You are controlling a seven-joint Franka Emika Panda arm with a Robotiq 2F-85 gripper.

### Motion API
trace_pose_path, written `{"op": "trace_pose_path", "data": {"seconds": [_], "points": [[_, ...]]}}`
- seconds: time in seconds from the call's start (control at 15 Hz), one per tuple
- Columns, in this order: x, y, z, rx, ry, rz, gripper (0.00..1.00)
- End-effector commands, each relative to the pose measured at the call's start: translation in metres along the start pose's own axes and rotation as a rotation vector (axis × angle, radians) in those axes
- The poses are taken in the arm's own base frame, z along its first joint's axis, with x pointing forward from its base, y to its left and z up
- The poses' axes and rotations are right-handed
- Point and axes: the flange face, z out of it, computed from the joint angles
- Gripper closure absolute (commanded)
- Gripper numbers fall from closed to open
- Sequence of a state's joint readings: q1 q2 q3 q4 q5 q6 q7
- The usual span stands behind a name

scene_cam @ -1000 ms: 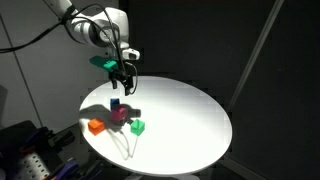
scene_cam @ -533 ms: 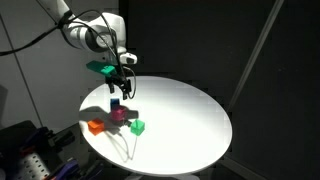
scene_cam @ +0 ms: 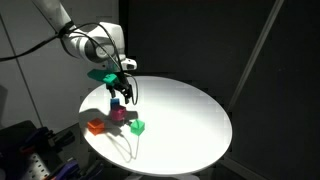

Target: Put the pink block on the orange block

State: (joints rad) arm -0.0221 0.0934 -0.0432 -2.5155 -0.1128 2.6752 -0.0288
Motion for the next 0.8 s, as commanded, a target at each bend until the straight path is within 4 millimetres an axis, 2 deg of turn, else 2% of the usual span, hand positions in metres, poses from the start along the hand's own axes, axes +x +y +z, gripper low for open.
{"op": "trace_pose_path", "data": {"seconds": [0.0, 0.73], "points": [[0.000, 0.002, 0.012, 0.012, 0.024, -0.048, 0.00], [-0.001, -0.004, 0.034, 0.032, 0.026, -0.128, 0.00]]}}
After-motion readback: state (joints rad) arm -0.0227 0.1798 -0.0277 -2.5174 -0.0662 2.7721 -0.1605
